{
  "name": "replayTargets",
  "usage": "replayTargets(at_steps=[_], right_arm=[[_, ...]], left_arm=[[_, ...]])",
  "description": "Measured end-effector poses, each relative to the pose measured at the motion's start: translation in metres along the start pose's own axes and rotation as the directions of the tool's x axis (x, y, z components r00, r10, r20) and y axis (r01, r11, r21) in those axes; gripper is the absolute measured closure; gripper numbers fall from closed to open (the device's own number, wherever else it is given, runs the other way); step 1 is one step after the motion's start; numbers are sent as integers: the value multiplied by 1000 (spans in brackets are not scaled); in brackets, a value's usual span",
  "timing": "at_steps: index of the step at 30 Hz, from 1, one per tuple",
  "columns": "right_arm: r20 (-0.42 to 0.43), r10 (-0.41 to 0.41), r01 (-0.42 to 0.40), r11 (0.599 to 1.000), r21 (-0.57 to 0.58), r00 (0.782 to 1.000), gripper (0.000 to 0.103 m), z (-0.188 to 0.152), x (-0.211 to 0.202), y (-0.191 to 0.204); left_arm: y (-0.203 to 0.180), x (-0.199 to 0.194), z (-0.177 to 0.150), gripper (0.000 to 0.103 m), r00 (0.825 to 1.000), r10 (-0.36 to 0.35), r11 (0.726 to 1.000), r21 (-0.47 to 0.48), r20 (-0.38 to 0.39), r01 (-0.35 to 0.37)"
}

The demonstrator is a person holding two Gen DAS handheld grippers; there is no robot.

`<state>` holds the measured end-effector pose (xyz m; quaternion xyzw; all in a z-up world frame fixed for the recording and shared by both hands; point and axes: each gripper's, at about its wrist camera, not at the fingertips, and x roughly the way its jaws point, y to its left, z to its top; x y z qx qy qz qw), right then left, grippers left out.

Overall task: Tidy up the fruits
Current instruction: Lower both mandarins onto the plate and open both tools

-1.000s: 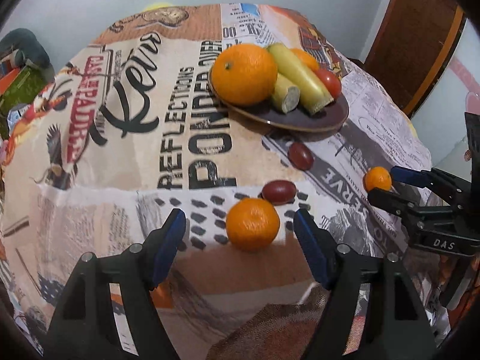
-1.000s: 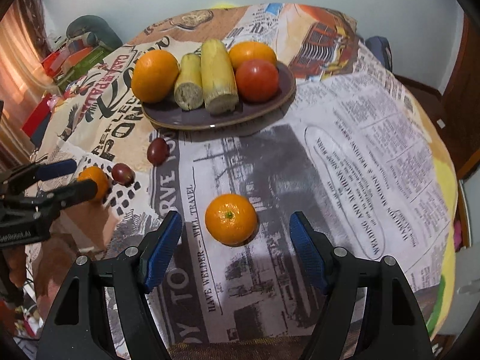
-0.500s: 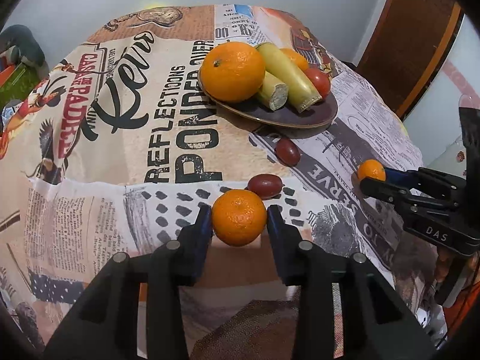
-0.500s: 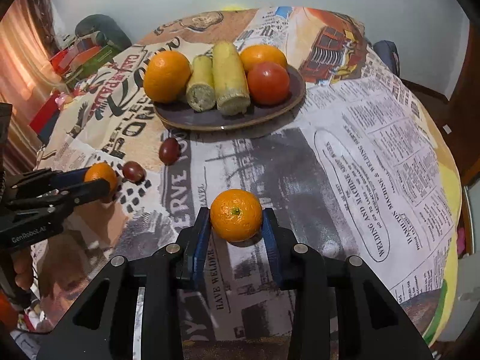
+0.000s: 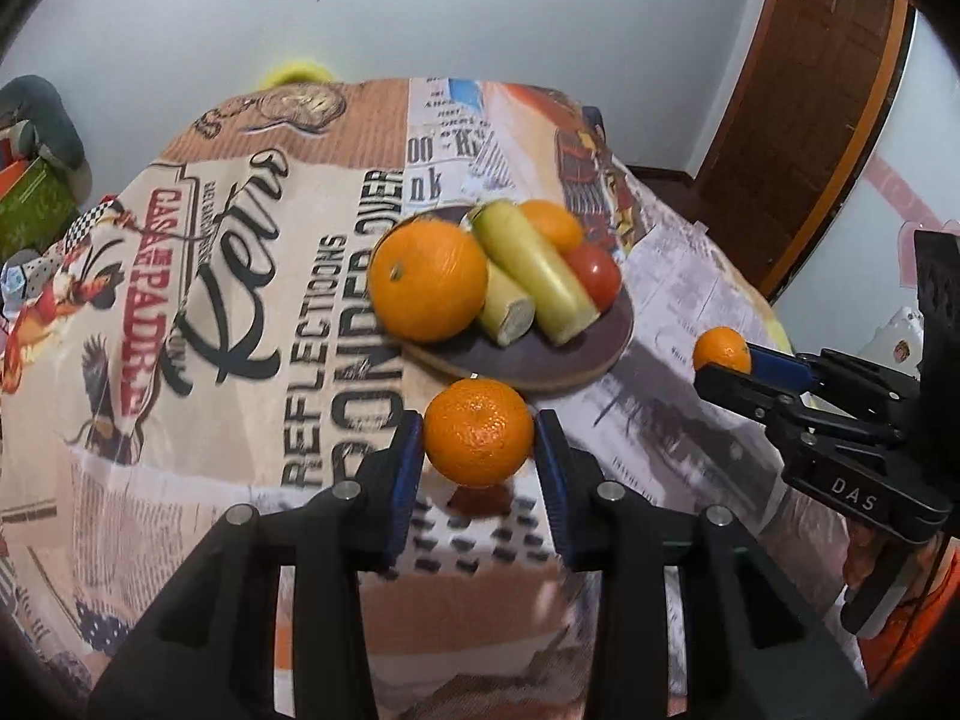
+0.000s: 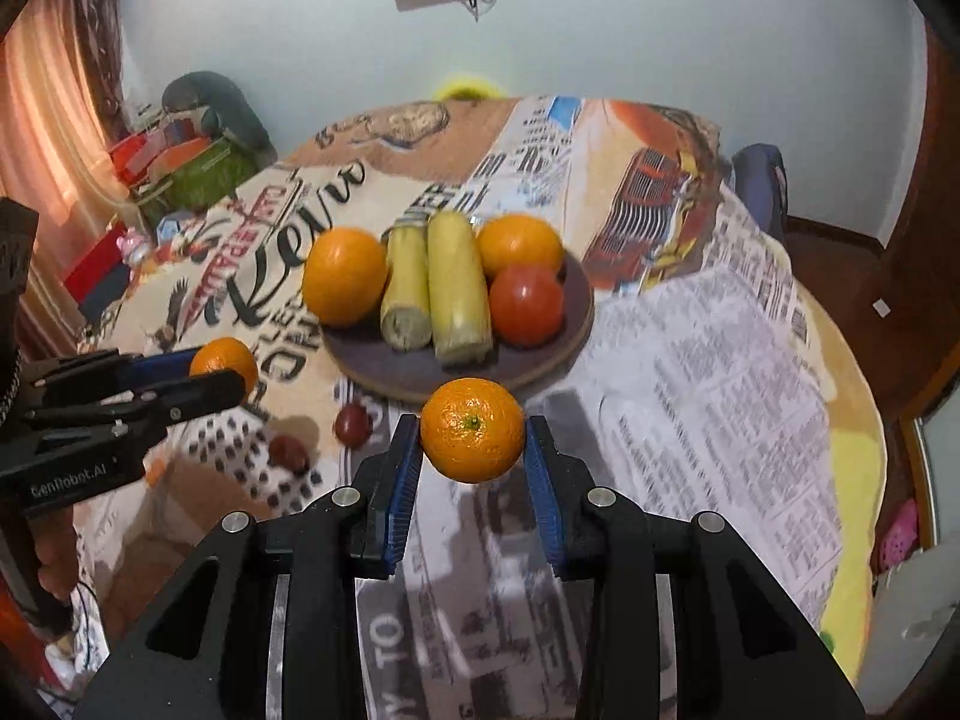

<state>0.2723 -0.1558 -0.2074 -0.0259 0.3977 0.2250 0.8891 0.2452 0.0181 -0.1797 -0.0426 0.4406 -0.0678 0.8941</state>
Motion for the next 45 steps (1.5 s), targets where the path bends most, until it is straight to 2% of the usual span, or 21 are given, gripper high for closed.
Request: replayTargets(at_steps=[11, 23, 36, 38, 42, 45], right_arm=[[37, -19, 19, 1000, 11, 999, 71, 22, 14, -14], [-9, -22, 23, 999, 32, 1000, 71, 25, 55, -23], [-39, -16, 17, 1000, 20, 999, 71, 23, 69, -24], [-41, -22, 22, 1000, 13, 999, 69, 23, 68, -24], [-29, -37, 37, 999, 17, 999, 53, 23, 63, -24], [-15, -41, 41, 999, 13, 999, 53, 24, 55, -23]], left_arm=[[-8, 28, 21, 66, 1000, -12, 1000, 11, -7, 12], [-9, 64, 28, 66, 999, 1, 1000, 11, -36, 0], [-13, 76, 29, 65, 999, 18, 1000, 12, -44, -17], [-14, 74, 29, 59, 999, 14, 1000, 14, -42, -13], [-17, 65, 30, 56, 999, 21, 1000, 21, -28, -21], [-17, 54, 31, 56, 1000, 17, 1000, 16, -10, -17]])
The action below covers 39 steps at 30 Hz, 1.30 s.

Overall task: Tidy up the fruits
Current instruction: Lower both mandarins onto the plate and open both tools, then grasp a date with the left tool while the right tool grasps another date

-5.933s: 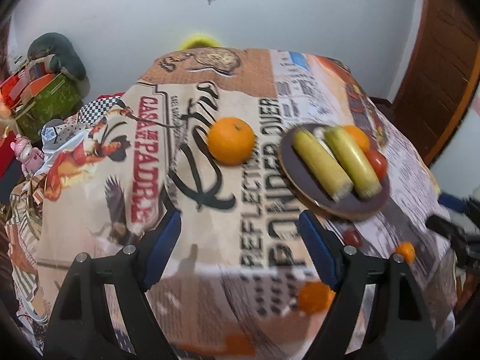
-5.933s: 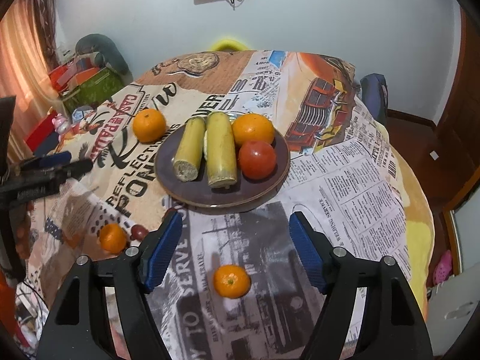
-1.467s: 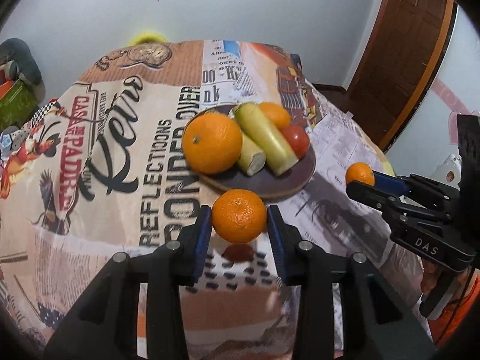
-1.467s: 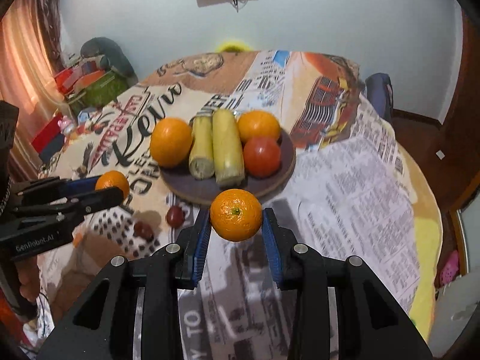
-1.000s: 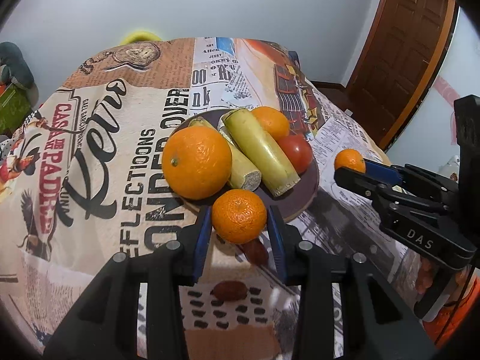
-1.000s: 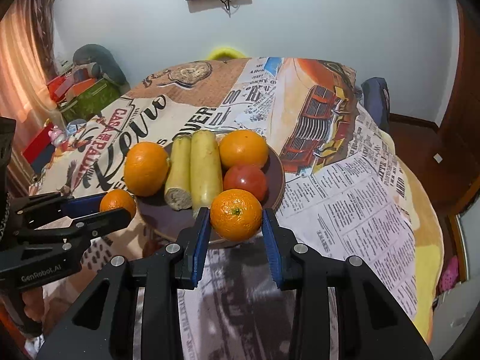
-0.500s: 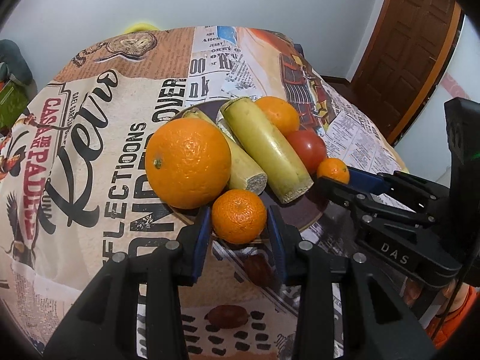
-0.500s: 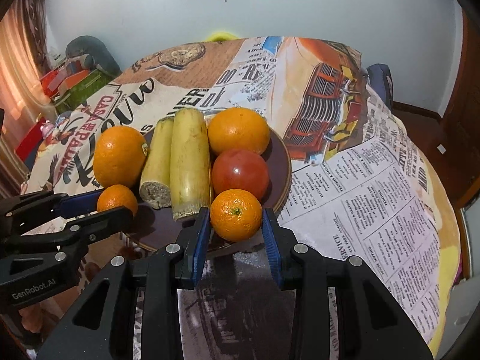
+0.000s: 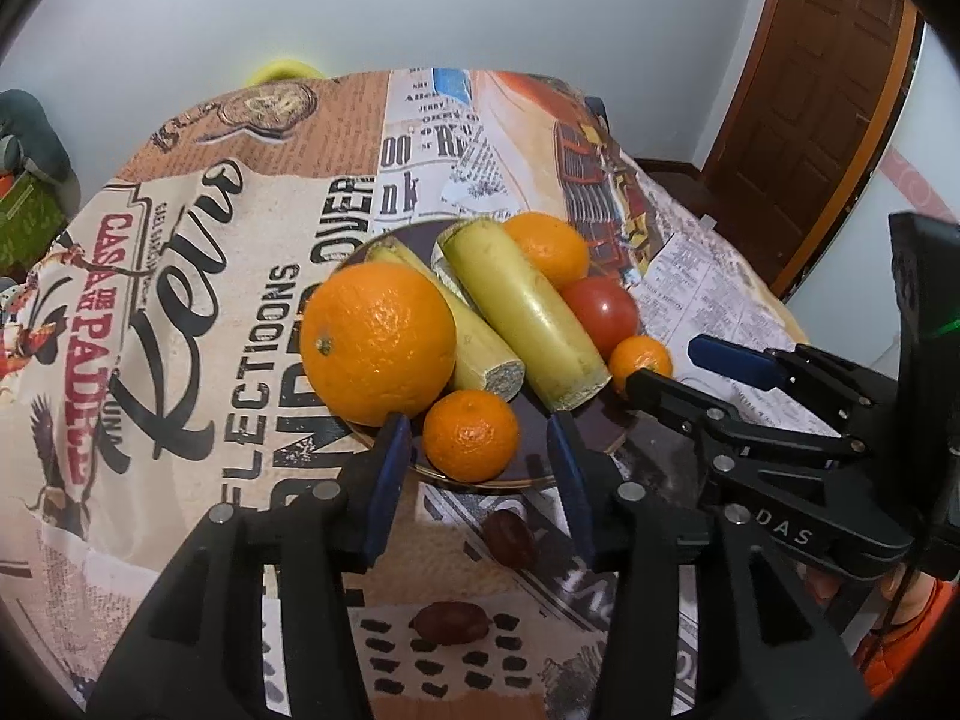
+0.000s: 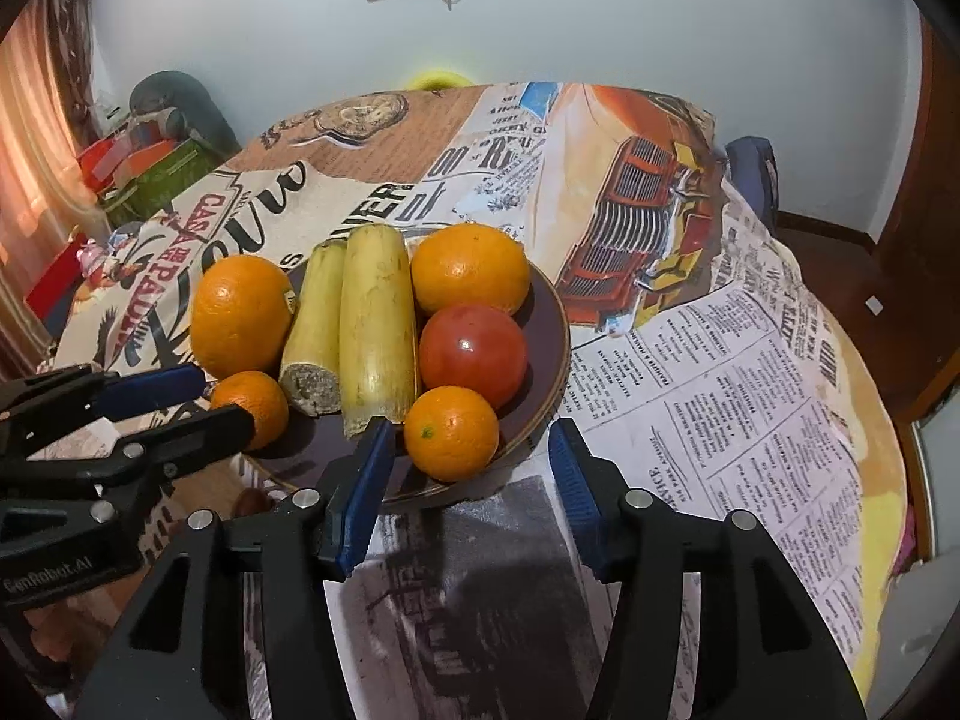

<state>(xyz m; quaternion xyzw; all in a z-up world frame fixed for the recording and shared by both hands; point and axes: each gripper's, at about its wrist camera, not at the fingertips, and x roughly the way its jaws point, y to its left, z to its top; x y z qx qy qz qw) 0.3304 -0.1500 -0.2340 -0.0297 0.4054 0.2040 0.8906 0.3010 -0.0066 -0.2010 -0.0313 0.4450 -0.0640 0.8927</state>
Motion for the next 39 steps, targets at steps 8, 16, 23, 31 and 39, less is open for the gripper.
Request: replayTargets(at_steps=[8, 16, 23, 31, 39], right_arm=[[39, -6, 7, 1000, -3, 999, 53, 0, -30, 3], [54, -5, 6, 1000, -20, 999, 53, -9, -52, 12], [38, 10, -8, 999, -33, 999, 53, -25, -57, 24], [0, 27, -27, 999, -36, 1000, 53, -40, -53, 31], [-25, 44, -45, 999, -30, 999, 53, -45, -47, 34]], left_arm=[[6, -37, -3, 55, 999, 10, 1000, -15, 53, -10], [17, -49, -23, 55, 999, 38, 999, -36, 24, -38], [17, -40, -51, 55, 999, 29, 998, -48, -37, -30], [10, -20, -69, 55, 994, -27, 998, -53, -104, 22], [12, -3, -73, 70, 991, -19, 999, -53, -131, 12]])
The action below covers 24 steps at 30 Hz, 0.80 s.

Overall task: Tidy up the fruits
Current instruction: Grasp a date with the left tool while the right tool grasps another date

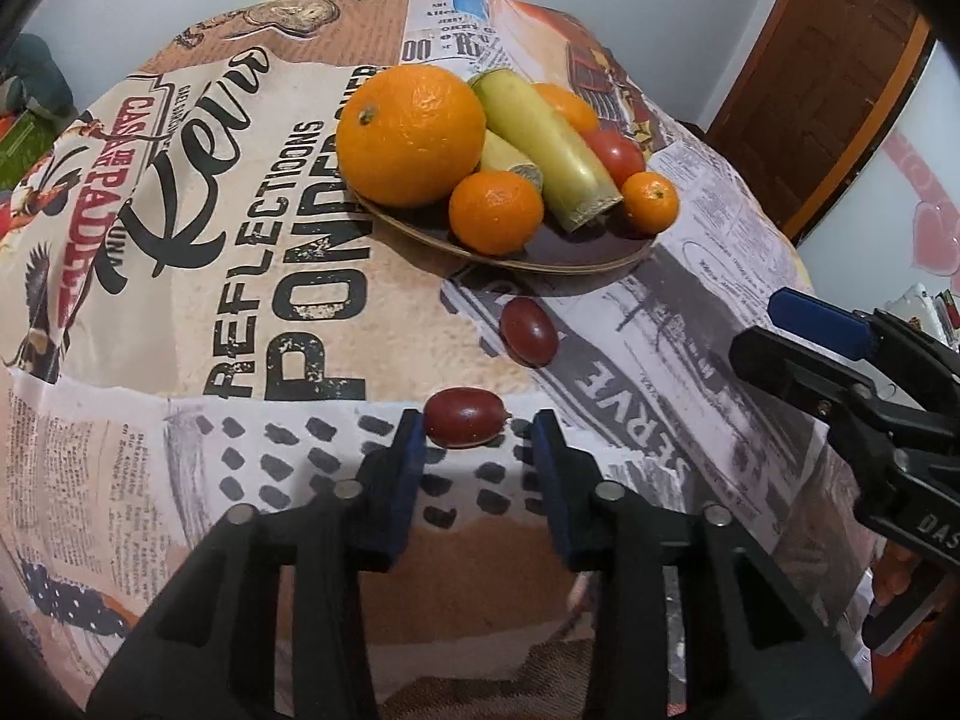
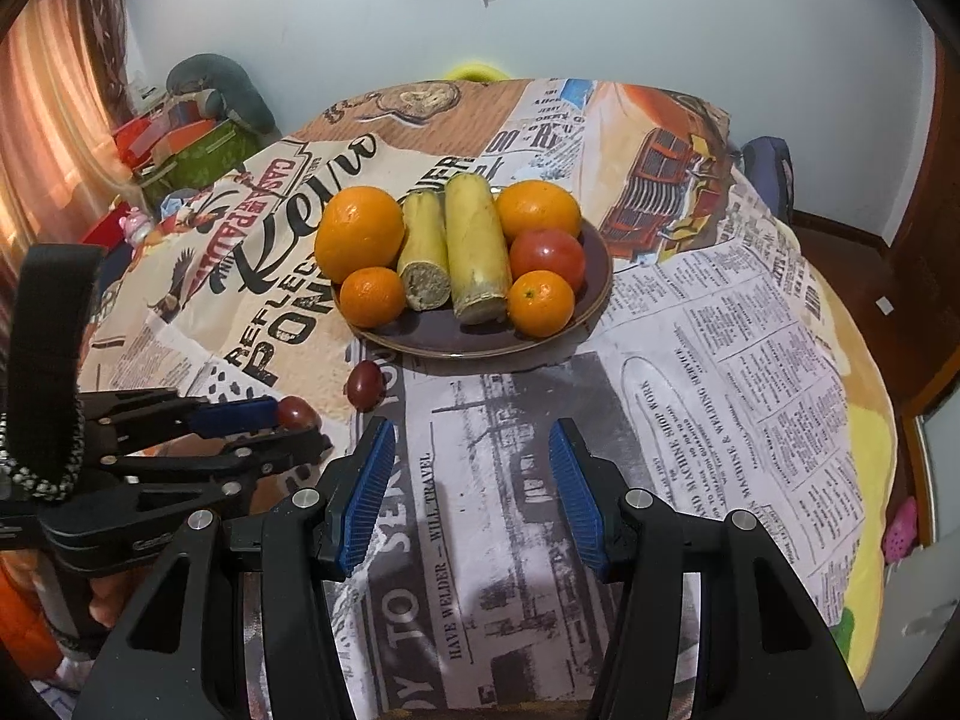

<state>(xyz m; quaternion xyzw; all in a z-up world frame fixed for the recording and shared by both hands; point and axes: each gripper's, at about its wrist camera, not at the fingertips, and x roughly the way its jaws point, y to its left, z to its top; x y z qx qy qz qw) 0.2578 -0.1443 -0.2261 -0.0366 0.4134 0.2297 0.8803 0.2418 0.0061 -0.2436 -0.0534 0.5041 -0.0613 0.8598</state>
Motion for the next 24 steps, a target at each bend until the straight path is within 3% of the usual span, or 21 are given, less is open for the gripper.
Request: replayTargets(at_steps=[1, 8, 13, 17, 21, 24], right_arm=[[-4, 4, -4, 1000, -3, 1000, 53, 0, 2, 2], [-53, 33, -36, 998, -60, 998, 53, 4, 22, 24], [-89, 51, -59, 994, -88, 995, 64, 11, 44, 40], [-109, 60, -70, 994, -83, 992, 67, 18, 59, 46], [-136, 62, -74, 994, -85, 989, 86, 20, 72, 50], [-127, 65, -76, 994, -82, 990, 87, 19, 71, 49]], left_arm=[[1, 0, 0, 74, 1000, 1, 1000, -1, 5, -1], [19, -12, -2, 75, 999, -21, 999, -43, 40, 22], [39, -25, -4, 75, 998, -3, 997, -76, 70, 8], [51, -30, -5, 75, 996, 19, 996, -88, 86, -11], [59, -31, -6, 75, 996, 17, 994, -106, 88, -7], [58, -29, -6, 75, 996, 17, 994, -108, 85, -8]])
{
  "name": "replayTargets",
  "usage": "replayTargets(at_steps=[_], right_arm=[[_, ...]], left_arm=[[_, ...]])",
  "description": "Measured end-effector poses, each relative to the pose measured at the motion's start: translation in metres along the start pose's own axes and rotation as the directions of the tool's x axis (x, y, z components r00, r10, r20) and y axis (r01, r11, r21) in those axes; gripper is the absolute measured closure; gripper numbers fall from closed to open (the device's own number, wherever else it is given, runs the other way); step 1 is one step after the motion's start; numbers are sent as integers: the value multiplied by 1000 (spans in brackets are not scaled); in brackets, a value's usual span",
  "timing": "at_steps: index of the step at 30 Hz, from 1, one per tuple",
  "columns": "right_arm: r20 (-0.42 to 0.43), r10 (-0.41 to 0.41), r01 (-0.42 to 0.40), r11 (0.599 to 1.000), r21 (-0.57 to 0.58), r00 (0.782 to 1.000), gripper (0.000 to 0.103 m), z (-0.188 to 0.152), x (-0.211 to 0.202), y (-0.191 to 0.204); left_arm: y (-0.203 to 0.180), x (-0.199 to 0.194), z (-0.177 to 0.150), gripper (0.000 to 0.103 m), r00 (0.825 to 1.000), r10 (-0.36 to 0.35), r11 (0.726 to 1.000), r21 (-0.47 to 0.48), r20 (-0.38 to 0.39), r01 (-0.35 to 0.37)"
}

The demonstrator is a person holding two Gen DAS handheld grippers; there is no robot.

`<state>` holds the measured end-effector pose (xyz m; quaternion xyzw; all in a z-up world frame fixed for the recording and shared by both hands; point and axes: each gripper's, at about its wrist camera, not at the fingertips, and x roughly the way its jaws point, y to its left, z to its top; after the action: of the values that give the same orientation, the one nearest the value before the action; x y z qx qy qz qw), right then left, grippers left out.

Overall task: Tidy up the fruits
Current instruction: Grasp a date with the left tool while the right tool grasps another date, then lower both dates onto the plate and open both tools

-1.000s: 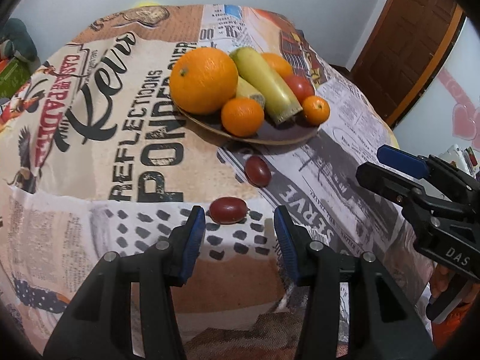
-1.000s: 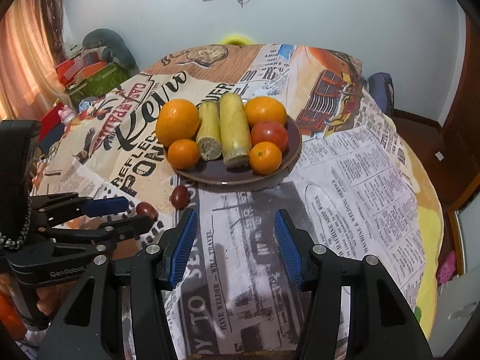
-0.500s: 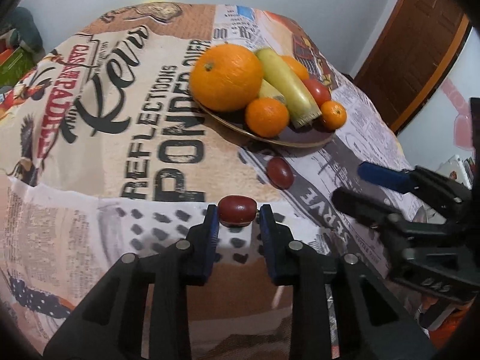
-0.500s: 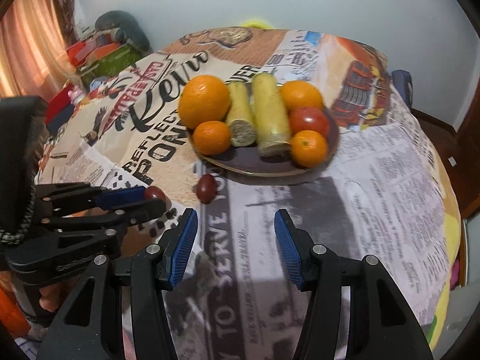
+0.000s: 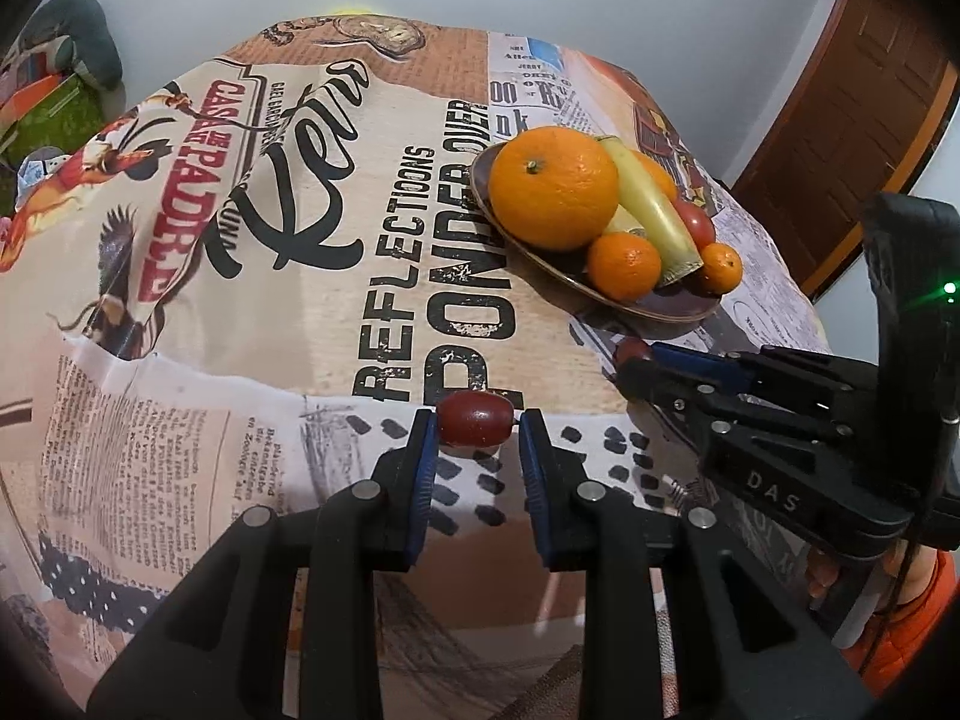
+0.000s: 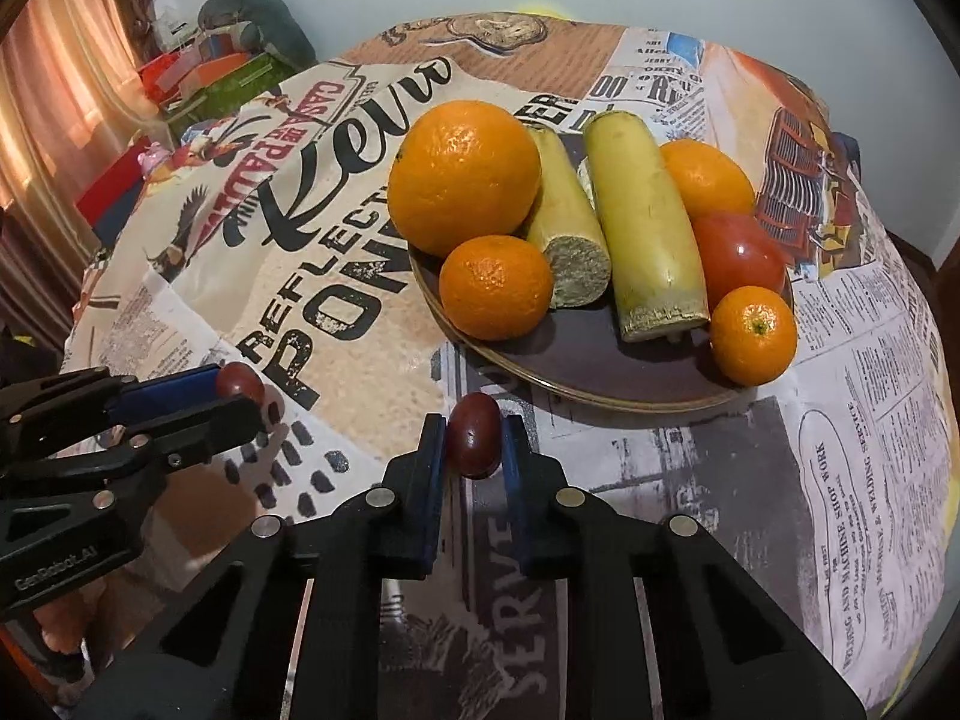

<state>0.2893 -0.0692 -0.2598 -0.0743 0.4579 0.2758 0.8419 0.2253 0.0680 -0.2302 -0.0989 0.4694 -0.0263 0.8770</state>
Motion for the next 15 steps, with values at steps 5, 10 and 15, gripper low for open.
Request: replayTargets(at_steps=[5, 10, 15], right_arm=[[24, 2, -2, 1000, 5, 1000, 87, -3, -12, -4], [77, -10, 8, 999, 33, 997, 87, -3, -35, -15], [140, -31, 21, 997, 68, 990, 87, 1, -60, -31]], left_arm=[[-8, -2, 0, 75, 1000, -4, 1000, 16, 2, 4], [-24, -8, 6, 75, 1000, -15, 999, 47, 20, 14], [-44, -15, 19, 75, 998, -47, 996, 78, 49, 43]])
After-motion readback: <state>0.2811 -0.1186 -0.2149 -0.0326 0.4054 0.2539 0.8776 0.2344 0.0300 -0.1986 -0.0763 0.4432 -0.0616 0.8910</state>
